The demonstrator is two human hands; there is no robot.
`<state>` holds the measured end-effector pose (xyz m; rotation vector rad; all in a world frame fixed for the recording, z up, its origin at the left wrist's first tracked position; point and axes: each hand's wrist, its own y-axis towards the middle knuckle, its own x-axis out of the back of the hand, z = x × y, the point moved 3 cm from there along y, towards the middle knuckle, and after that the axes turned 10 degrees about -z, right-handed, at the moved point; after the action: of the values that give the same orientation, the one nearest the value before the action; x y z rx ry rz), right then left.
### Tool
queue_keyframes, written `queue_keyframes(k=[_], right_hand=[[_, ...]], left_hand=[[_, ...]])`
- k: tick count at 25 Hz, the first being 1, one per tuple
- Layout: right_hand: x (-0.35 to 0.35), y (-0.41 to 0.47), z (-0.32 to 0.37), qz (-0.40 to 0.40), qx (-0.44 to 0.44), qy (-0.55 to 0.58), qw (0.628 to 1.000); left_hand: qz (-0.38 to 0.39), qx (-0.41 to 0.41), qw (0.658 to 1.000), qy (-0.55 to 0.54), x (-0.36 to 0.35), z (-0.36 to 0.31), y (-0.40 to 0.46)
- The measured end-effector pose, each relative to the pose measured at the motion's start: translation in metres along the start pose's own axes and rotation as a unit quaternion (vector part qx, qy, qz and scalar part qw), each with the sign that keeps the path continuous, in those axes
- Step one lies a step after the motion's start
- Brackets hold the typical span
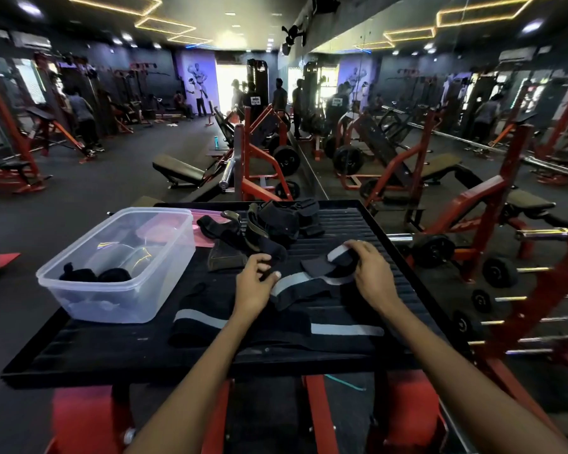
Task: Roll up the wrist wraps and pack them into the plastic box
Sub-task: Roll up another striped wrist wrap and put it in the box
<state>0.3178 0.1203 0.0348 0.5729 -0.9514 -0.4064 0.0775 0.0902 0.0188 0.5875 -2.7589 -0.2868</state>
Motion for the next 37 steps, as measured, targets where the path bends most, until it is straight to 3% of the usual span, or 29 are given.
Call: queue_keyframes(k=[2,3,6,8,9,11,13,15,17,19,21,23,25,27,30,32,34,37], right_hand=[[0.005,-0.002,0.007,-0.071,-0.006,0.036,0.997],[0.004,-0.002,0.011,-0.063,0.006,0.016,0.998],[-0.014,-0.001,0.026,0.125,0.014,-0.136,0.983],[-0.023,-0.011,0.045,0.199,-0.036,-0.14,0.969],[-0.023,-0.016,0.059,0.178,-0.029,-0.121,0.976],[-0.019,-0.026,0.091,0.076,0.066,-0.063,0.993],[-0.019,-0.036,0.117,0.077,0.142,0.016,0.987],[-0.031,-0.048,0.131,0.229,0.125,0.042,0.964],[-0.046,-0.059,0.132,0.375,0.106,-0.037,0.92],[-0.055,-0.064,0.129,0.401,0.088,-0.053,0.91],[-0.053,-0.059,0.131,0.371,0.008,0.101,0.923],[-0.045,-0.05,0.135,0.35,-0.053,0.268,0.896],[-0.033,-0.044,0.143,0.363,-0.064,0.374,0.851],[-0.023,-0.042,0.15,0.375,-0.051,0.407,0.831],[-0.017,-0.04,0.147,0.378,-0.002,0.333,0.864],[-0.018,-0.041,0.134,0.424,0.047,0.181,0.886],[-0.017,-0.042,0.116,0.484,0.069,0.011,0.872],[-0.01,-0.043,0.091,0.506,0.06,-0.088,0.856]], left_hand=[[-0.021,-0.005,0.999,-0.046,0.017,-0.012,0.011],[-0.022,-0.012,0.999,-0.047,0.029,-0.017,0.016],[-0.022,-0.049,0.994,0.098,0.063,-0.012,0.033],[-0.028,-0.059,0.962,0.267,0.082,0.0,0.035],[-0.03,-0.062,0.948,0.312,0.087,0.005,0.031],[-0.032,-0.086,0.953,0.288,0.092,0.01,0.02],[-0.039,-0.111,0.963,0.244,0.095,0.015,0.002],[-0.068,-0.105,0.957,0.26,0.101,0.026,-0.017],[-0.094,-0.073,0.954,0.274,0.108,0.039,-0.028],[-0.129,-0.028,0.965,0.228,0.12,0.047,-0.03],[-0.165,0.019,0.97,0.176,0.13,0.047,-0.031],[-0.178,0.069,0.972,0.138,0.135,0.043,-0.037],[-0.149,0.127,0.975,0.103,0.134,0.04,-0.041],[-0.071,0.18,0.976,0.1,0.132,0.041,-0.041],[0.004,0.172,0.971,0.163,0.13,0.045,-0.04],[-0.046,0.133,0.975,0.172,0.131,0.041,-0.043],[-0.103,0.113,0.976,0.152,0.136,0.041,-0.043],[-0.121,0.149,0.977,0.087,0.14,0.046,-0.042]])
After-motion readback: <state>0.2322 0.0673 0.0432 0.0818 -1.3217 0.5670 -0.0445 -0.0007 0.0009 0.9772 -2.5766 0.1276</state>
